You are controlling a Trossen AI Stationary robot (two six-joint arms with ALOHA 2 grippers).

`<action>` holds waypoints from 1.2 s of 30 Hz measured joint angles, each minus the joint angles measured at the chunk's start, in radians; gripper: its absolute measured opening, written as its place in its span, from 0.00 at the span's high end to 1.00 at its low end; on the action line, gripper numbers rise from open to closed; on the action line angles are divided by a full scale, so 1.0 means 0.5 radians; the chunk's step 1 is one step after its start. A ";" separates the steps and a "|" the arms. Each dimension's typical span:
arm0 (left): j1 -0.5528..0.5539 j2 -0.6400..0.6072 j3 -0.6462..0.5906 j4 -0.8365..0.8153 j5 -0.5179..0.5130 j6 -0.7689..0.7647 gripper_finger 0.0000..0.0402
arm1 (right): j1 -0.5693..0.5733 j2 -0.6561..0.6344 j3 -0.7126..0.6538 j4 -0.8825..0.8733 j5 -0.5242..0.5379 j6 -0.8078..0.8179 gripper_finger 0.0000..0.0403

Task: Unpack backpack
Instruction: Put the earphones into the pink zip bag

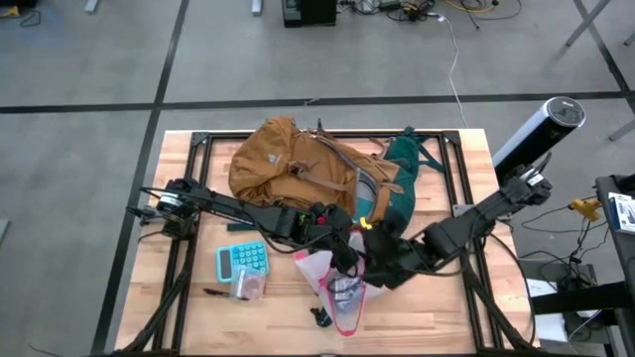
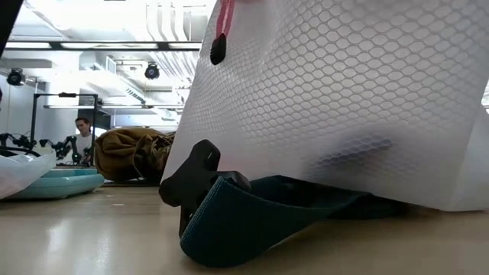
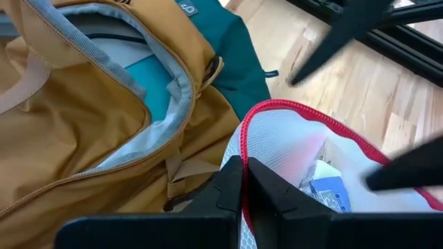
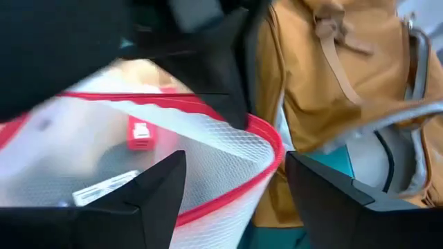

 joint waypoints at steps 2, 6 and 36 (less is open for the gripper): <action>0.000 0.000 0.000 -0.021 -0.001 -0.005 1.00 | -0.036 0.000 -0.013 -0.026 -0.035 -0.011 0.46; 0.001 -0.001 0.000 -0.093 -0.004 -0.017 1.00 | -0.079 0.000 -0.015 -0.024 -0.089 -0.031 0.51; -0.034 -0.045 0.000 -0.096 0.053 0.542 0.99 | -0.102 0.002 -0.153 0.194 -0.322 -0.185 0.98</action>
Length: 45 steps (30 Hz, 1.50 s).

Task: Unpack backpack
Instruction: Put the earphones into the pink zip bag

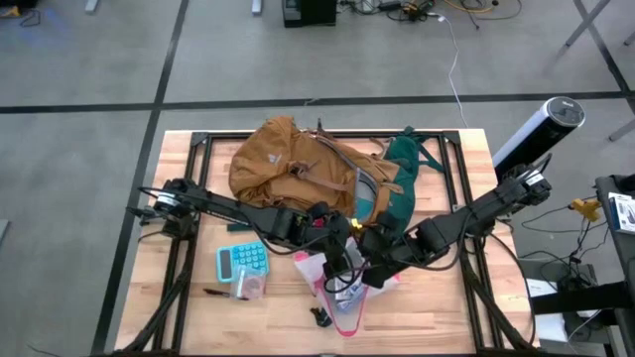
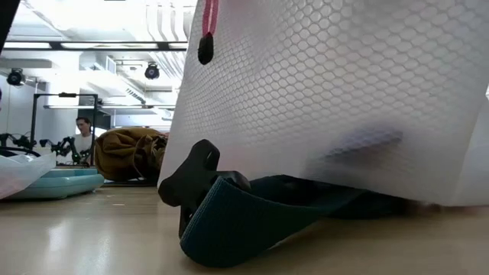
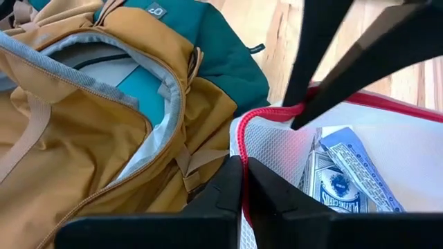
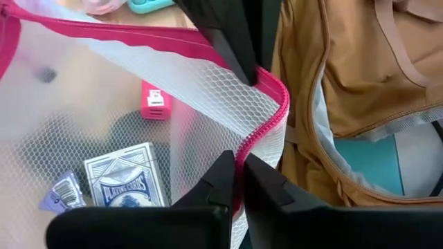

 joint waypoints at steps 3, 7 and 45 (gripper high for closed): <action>-0.006 -0.024 0.000 -0.002 0.000 0.040 0.98 | 0.000 0.000 -0.009 -0.027 0.005 0.003 0.99; -0.024 -0.066 0.000 -0.007 0.007 0.080 0.95 | -0.001 0.000 -0.021 -0.053 0.014 0.016 1.00; -0.727 -0.650 -1.393 -0.036 0.575 -2.531 0.33 | -0.001 0.001 -0.023 -0.057 -0.049 -0.035 1.00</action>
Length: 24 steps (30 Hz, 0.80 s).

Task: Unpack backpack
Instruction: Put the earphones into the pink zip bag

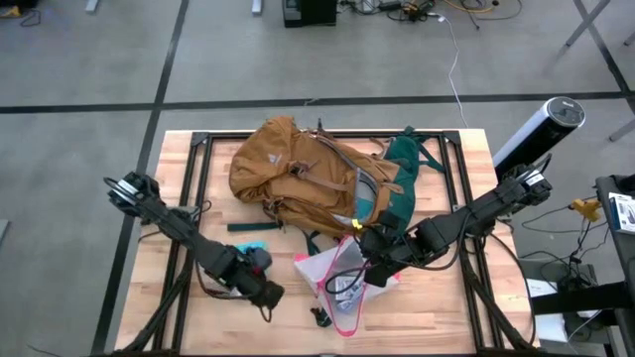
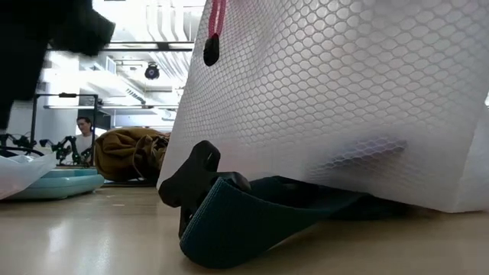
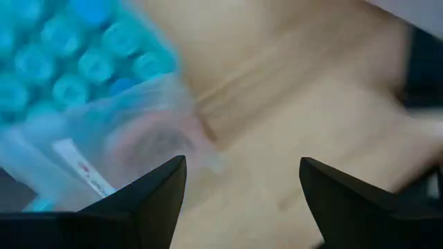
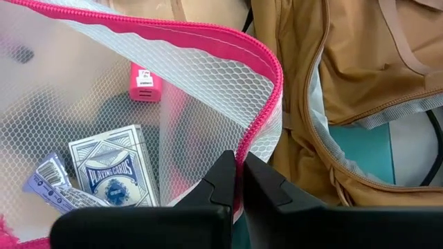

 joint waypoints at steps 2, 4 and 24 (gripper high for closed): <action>-0.019 0.018 -0.067 0.022 0.001 -0.130 0.34 | 0.000 0.000 0.000 0.004 0.000 0.001 1.00; -0.041 0.051 -0.092 -0.032 0.004 -0.234 0.36 | 0.000 0.000 0.000 0.005 -0.001 0.000 1.00; -0.085 0.377 -0.088 0.059 0.029 -0.407 0.50 | -0.031 0.000 -0.001 -0.011 -0.014 0.004 1.00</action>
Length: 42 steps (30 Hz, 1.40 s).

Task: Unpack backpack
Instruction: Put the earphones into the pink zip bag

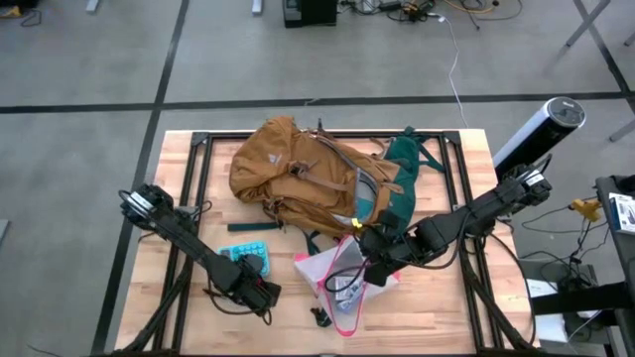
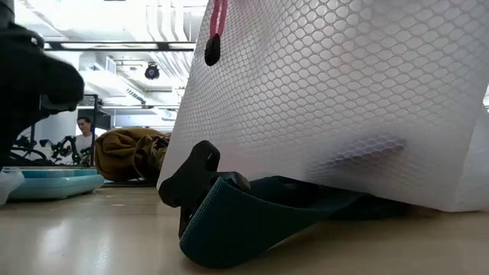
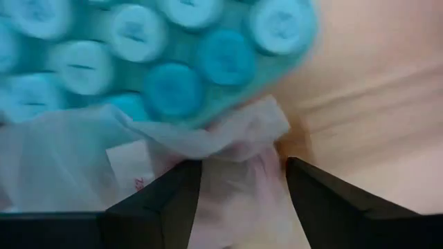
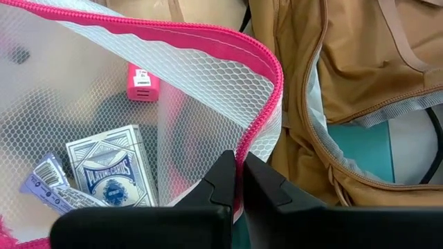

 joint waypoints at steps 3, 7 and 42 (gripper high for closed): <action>0.000 0.070 0.011 -0.018 -0.005 0.012 0.53 | -0.020 0.000 -0.003 -0.001 -0.013 -0.010 1.00; -0.003 0.072 0.018 -0.067 -0.050 0.046 0.69 | -0.044 0.000 -0.003 0.001 -0.055 -0.022 1.00; 0.254 -0.077 0.622 1.398 -0.694 3.059 1.00 | -0.060 0.000 -0.004 0.005 -0.108 0.005 1.00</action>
